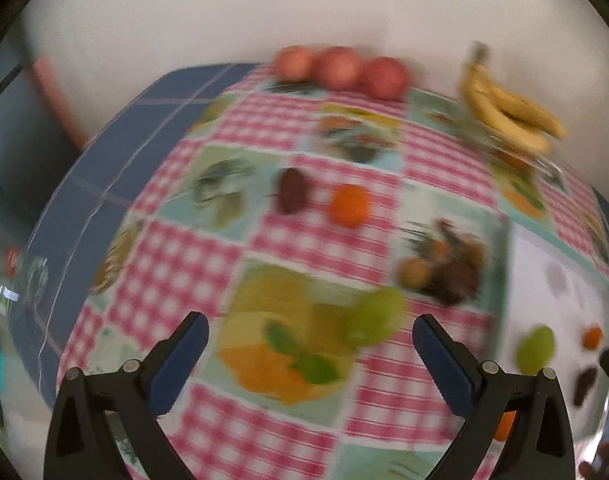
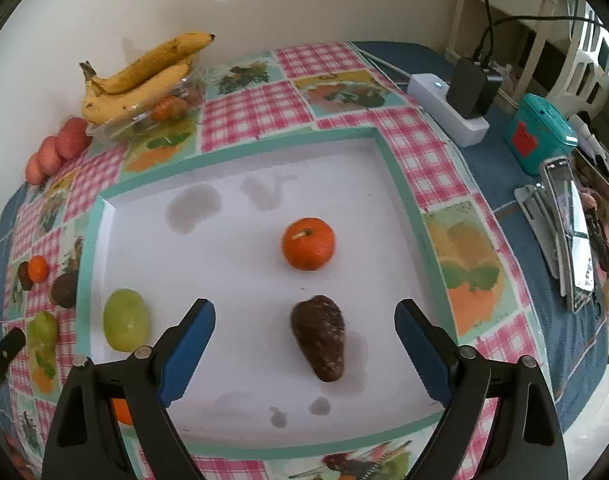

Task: Organize fruits
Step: 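Move both tools back toward the remaining fruits on the tablecloth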

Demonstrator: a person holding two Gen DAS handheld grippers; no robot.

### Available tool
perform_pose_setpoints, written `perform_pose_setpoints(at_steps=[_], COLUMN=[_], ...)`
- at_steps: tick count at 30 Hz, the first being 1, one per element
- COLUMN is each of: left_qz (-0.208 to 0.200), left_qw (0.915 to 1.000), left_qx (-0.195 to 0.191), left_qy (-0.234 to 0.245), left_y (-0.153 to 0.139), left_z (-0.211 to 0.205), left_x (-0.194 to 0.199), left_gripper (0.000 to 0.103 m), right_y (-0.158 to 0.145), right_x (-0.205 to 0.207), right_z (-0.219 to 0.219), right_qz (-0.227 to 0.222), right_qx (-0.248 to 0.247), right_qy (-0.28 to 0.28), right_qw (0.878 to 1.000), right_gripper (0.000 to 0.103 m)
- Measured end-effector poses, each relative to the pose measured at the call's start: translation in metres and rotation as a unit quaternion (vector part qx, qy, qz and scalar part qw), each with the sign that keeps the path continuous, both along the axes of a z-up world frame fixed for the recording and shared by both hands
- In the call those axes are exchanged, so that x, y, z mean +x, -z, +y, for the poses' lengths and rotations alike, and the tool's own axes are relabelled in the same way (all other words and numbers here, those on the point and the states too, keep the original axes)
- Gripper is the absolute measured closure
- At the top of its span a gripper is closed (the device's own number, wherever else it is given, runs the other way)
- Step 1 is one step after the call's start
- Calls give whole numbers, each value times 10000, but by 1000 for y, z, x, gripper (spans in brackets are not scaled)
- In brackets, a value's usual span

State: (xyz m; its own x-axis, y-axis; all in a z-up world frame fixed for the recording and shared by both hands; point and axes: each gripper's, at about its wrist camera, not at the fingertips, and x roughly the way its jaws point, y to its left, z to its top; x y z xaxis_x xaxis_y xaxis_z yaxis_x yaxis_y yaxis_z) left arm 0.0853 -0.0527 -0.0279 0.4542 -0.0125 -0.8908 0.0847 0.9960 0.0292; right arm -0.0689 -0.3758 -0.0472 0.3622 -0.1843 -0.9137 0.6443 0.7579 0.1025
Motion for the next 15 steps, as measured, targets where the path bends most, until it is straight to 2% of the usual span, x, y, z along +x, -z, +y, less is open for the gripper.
perform_pose_setpoints(at_steps=[6, 12, 15], left_qz=[-26, -202, -498], left_qw=[9985, 9978, 9965], left_qx=[-85, -340, -482], left_qy=[-546, -530, -459], left_y=[0, -7, -17], left_z=[41, 52, 51], left_x=[11, 16, 18], left_gripper=[0, 0, 0], right_y=[-15, -24, -26], right_x=[6, 17, 25], right_z=[11, 28, 39], right_qz=[-464, -780, -867], right_qx=[-73, 17, 16], right_qy=[-82, -345, -539], right_qw=[9989, 9964, 9948], right_gripper=[11, 11, 11])
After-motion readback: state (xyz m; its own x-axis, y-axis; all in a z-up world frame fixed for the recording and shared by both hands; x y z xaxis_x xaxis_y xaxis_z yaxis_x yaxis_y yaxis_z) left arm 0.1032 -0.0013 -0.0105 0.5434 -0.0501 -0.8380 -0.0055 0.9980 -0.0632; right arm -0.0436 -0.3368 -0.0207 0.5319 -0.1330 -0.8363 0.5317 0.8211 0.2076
